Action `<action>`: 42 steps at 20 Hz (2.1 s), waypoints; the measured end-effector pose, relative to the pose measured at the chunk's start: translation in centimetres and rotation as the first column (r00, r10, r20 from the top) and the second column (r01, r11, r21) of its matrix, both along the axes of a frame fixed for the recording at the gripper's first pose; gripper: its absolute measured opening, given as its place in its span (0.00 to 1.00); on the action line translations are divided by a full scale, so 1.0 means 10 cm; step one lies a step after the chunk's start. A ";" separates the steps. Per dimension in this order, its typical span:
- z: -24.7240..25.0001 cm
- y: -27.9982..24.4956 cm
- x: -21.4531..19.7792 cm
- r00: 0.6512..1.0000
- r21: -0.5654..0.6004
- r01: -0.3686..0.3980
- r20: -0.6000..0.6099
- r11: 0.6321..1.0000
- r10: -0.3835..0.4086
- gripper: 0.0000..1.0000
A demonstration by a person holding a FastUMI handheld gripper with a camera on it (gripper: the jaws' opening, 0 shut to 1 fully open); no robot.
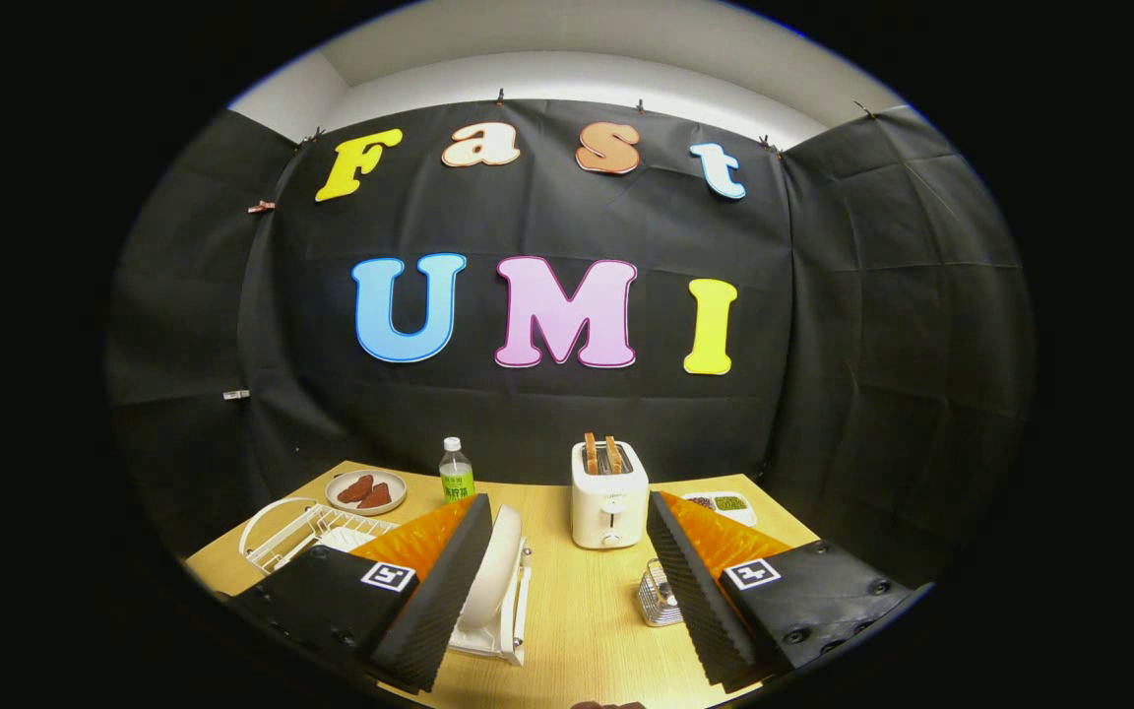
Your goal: Take the plate from the dish rack, then take the spoon from the basket and place it into the plate.
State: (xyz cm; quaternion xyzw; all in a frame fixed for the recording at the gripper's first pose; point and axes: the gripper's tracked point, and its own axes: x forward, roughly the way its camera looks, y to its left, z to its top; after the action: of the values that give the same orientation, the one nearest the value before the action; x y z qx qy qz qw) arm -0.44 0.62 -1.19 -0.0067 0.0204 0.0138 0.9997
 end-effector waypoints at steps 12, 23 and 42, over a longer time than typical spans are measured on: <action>-0.29 0.16 0.30 0.986 0.032 -0.035 -0.161 0.999 0.040 0.98; -0.88 0.52 0.88 0.888 0.102 -0.007 -0.457 0.995 0.053 0.99; -1.67 0.67 1.26 0.669 0.161 0.174 -0.744 0.972 0.003 0.38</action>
State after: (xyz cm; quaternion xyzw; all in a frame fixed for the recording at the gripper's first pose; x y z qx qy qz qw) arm 12.20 7.34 -17.92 0.1101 0.4215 -0.0296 0.8996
